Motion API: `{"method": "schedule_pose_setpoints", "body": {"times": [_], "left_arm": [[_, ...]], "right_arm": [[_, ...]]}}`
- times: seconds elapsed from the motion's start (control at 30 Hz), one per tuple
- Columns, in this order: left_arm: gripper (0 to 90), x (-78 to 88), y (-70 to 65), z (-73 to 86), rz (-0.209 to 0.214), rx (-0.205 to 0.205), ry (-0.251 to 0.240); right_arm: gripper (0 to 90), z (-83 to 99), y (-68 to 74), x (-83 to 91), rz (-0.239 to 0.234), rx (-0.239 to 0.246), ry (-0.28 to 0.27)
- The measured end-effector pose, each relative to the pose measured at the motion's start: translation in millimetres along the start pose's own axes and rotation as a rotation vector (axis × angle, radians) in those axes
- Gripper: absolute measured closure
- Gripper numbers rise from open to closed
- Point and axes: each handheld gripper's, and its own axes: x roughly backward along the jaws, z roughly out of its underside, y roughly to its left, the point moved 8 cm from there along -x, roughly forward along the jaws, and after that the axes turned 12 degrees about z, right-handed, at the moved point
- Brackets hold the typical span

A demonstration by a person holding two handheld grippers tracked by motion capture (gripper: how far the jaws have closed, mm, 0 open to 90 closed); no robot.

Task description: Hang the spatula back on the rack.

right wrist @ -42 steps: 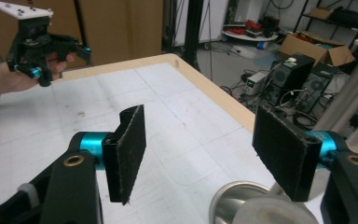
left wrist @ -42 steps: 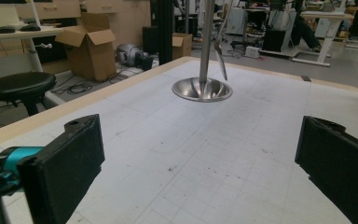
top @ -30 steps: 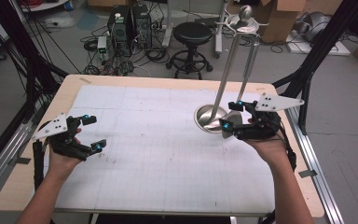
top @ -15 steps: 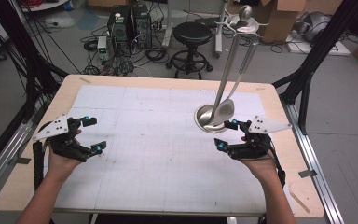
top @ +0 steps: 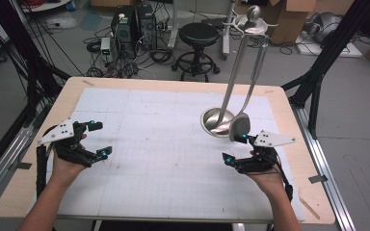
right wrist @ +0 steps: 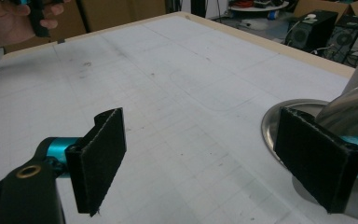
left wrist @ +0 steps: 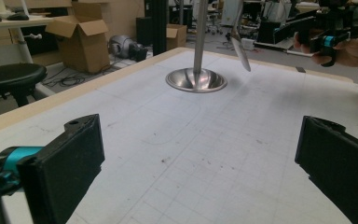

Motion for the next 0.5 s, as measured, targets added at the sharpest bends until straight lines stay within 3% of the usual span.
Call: {"method": "schedule_pose_setpoints", "body": {"times": [0.5], "left_arm": [[1.7,-0.4,-1.0,0.3,0.000,0.001,0.003]], "right_arm": [[15.9,1.6,-2.4,1.5,-0.003,-0.012,0.005]]}}
